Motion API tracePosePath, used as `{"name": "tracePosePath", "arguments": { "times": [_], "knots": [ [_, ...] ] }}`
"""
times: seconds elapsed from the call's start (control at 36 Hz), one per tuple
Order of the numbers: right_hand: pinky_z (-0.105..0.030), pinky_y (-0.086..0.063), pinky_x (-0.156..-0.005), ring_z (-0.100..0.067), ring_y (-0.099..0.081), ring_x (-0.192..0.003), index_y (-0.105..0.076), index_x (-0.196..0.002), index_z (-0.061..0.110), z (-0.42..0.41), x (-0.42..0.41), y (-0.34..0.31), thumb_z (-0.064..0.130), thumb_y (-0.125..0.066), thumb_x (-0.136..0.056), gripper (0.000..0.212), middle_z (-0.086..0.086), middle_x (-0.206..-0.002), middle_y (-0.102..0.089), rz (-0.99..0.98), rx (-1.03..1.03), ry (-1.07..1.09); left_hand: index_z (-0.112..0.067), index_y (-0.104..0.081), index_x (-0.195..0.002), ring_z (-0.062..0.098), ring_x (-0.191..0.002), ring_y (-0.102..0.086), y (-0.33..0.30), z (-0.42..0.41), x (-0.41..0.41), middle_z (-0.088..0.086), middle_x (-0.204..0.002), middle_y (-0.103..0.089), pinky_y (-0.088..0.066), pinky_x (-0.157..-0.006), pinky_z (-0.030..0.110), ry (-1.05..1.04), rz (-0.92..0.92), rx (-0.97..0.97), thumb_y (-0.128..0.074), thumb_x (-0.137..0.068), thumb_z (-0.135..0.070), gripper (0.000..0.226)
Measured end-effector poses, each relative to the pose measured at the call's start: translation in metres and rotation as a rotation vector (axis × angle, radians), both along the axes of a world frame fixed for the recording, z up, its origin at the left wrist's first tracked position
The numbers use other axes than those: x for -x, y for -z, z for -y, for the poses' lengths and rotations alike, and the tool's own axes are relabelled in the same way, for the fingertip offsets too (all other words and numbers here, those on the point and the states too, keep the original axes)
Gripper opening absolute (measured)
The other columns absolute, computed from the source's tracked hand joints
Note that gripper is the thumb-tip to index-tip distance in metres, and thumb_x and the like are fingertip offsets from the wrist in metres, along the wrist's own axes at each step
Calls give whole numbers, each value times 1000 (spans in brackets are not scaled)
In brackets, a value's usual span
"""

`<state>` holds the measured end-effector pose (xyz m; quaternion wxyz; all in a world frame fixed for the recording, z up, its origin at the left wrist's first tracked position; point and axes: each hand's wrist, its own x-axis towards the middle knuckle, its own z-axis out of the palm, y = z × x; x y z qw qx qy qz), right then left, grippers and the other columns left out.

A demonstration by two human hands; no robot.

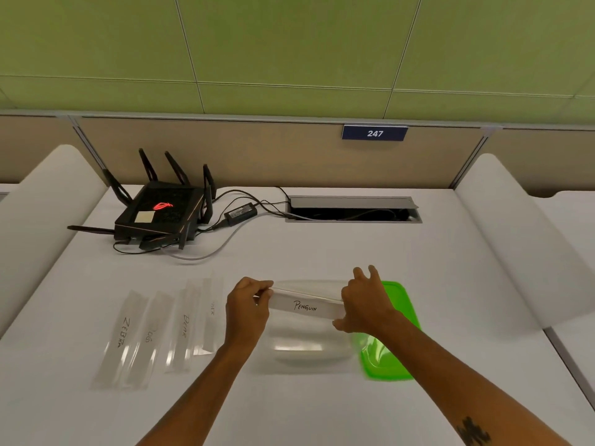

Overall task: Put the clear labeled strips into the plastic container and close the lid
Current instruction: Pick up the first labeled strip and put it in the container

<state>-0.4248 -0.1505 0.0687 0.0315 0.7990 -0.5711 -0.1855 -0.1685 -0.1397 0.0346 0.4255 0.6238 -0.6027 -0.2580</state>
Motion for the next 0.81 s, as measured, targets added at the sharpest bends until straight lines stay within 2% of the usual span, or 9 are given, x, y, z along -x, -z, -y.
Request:
{"name": "tracePosePath", "arguments": {
  "times": [0.08, 0.33, 0.42, 0.5, 0.56, 0.61, 0.69, 0.75, 0.81],
  "knots": [
    [-63, -20, -112, -34, -45, -125, -73, -95, 14, 4, 2, 3, 72, -55, -76, 63, -7, -93, -71, -86, -11, -74, -12, -79, -103, 5, -82, -69, 3, 1, 5, -5, -94, -68, -63, -76, 29, -8, 15, -16, -75, -89, -1, 18],
    [-56, -28, -98, -32, -47, -111, -71, -85, 14, 16, 2, 16, 69, -50, -79, 59, -5, -85, -67, -186, -11, -187, -11, -78, -107, 3, -86, -69, 16, 4, 10, -5, -98, -67, -64, -77, 32, -42, 45, -86, -76, -89, -3, 20],
    [-55, -31, -96, -30, -46, -101, -65, -97, 11, 19, 2, 23, 66, -52, -78, 59, -6, -94, -61, -195, 12, -203, -10, -78, -108, 6, -86, -69, 19, 4, 13, -4, -100, -67, -64, -79, 30, -38, 61, -108, -76, -89, -5, 19],
    [-54, -32, -99, -28, -47, -105, -63, -105, 11, 24, 4, 29, 61, -56, -82, 56, -6, -100, -62, -198, -8, -222, -9, -78, -109, 7, -86, -69, 22, 3, 16, -3, -102, -68, -64, -80, 27, -35, 85, -136, -75, -91, -8, 19],
    [-49, -37, -95, -27, -48, -106, -63, -106, 12, 27, 4, 29, 56, -59, -84, 50, -5, -102, -63, -175, -23, -222, -9, -78, -110, 9, -86, -69, 23, 2, 18, -1, -104, -69, -63, -82, 28, -36, 87, -160, -75, -91, -8, 20],
    [-42, -40, -84, -26, -49, -99, -66, -98, 14, 29, 2, 29, 47, -61, -83, 37, -3, -95, -64, -150, -39, -232, -8, -77, -112, 10, -87, -69, 25, 2, 20, 0, -105, -70, -63, -83, 27, -33, 96, -184, -74, -91, -9, 21],
    [-39, -40, -77, -24, -51, -88, -66, -87, 16, 29, -2, 30, 37, -65, -79, 22, -1, -83, -62, -154, -67, -238, -8, -76, -116, 9, -88, -67, 26, 1, 23, 1, -110, -69, -57, -81, 19, -34, 112, -228, -74, -92, -13, 24],
    [-39, -41, -78, -25, -54, -86, -62, -92, 14, 29, -3, 32, 30, -68, -77, 23, -2, -83, -61, -139, -71, -230, -9, -75, -118, 8, -86, -66, 26, 1, 25, 3, -114, -69, -49, -77, 10, -39, 130, -258, -73, -93, -15, 25],
    [-40, -41, -79, -26, -56, -87, -57, -101, 11, 31, -5, 34, 24, -70, -76, 31, -4, -88, -60, -110, -78, -215, -9, -73, -120, 11, -86, -67, 25, 1, 27, 4, -118, -69, -46, -77, 11, -50, 145, -296, -73, -94, -19, 28]
  ]
}}
